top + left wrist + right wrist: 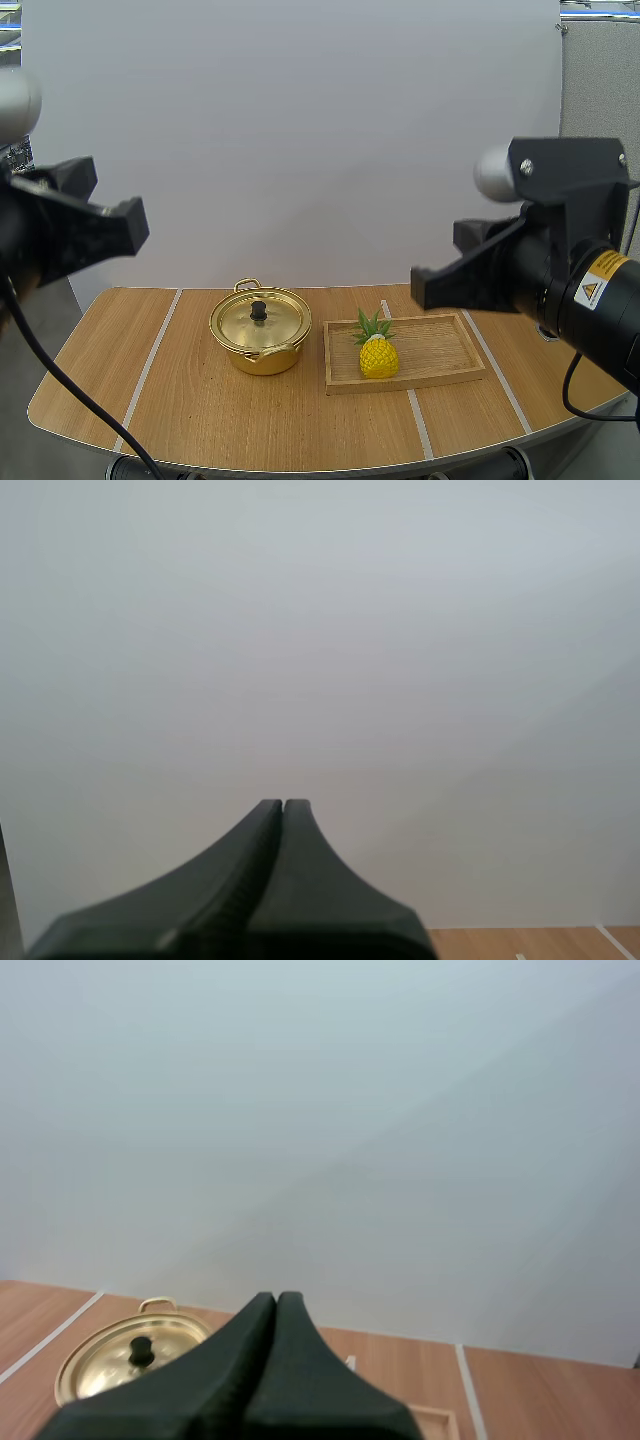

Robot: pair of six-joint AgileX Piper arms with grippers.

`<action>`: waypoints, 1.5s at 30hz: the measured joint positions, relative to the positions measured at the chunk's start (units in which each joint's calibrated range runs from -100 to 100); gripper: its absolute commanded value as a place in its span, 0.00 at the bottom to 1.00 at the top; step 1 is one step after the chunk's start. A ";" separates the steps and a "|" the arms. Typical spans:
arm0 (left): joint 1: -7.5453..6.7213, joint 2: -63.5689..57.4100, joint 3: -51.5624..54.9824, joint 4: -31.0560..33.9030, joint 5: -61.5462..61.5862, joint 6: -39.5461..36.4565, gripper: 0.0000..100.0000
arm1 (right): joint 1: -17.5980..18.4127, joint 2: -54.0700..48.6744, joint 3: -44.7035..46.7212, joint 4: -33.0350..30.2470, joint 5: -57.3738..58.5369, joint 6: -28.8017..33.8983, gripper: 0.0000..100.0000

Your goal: Open the pot, put the grape inside, and close it

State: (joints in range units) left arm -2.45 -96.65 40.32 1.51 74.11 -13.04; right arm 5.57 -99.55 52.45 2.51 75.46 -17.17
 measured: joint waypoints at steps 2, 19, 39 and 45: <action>0.00 -2.51 4.87 2.48 -4.65 -3.42 0.01 | -1.50 -0.11 0.00 -0.50 -6.73 0.90 0.00; 0.00 -3.06 47.64 3.24 -57.16 -3.87 0.01 | -3.99 0.01 32.29 -3.79 -47.38 1.45 0.00; 0.00 -3.06 59.58 3.24 -53.14 -5.09 0.01 | -3.99 -0.10 47.44 -4.60 -45.09 1.45 0.00; 0.53 -3.06 59.68 3.24 -43.40 -7.83 0.01 | -3.99 -0.10 47.55 -4.60 -43.88 1.45 0.00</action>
State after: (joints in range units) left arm -1.92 -99.71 100.00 4.75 30.70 -20.88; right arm 1.58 -99.66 100.00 -2.09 31.59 -15.72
